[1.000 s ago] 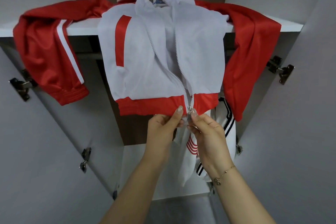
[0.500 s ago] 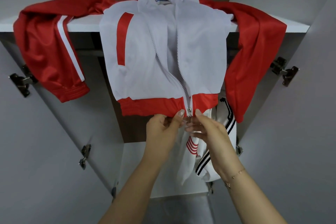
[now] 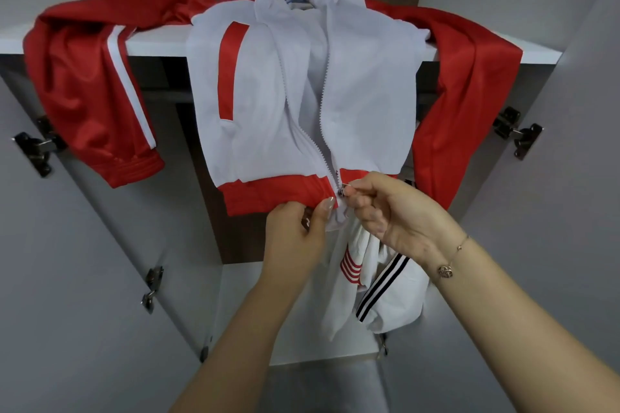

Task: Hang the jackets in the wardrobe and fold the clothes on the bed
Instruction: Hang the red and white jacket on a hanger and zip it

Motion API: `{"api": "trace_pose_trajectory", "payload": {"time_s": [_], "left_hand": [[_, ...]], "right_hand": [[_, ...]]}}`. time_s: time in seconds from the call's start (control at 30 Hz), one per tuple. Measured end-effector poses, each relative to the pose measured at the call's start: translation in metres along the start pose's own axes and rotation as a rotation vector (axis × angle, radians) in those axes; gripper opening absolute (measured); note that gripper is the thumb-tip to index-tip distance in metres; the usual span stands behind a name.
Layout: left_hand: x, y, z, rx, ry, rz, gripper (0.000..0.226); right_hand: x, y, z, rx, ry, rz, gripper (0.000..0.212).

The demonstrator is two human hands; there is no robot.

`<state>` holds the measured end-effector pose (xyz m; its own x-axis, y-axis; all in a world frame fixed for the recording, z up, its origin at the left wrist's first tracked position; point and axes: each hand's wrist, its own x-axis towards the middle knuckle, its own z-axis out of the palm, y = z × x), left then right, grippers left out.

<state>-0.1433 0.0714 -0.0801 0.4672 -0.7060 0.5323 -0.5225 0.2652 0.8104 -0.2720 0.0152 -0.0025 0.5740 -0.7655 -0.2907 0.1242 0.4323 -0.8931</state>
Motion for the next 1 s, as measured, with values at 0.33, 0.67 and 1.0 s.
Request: {"api": "trace_pose_trajectory", "payload": {"time_s": [0.33,0.67,1.0], "left_hand": [[-0.004,0.003,0.004,-0.292,-0.121,-0.168,0.033],[-0.003,0.001,-0.002,-0.492,-0.041,-0.056,0.038],[0.030,0.004,-0.024,-0.802,-0.341,-0.554,0.058]], "right_hand": [[0.005,-0.018,0.003,-0.249,-0.105,0.186,0.024],[0.018,-0.048,0.021,0.144,-0.195,0.543,0.008],[0.003,-0.013,0.013,-0.310,-0.167,0.095,0.037]]}}
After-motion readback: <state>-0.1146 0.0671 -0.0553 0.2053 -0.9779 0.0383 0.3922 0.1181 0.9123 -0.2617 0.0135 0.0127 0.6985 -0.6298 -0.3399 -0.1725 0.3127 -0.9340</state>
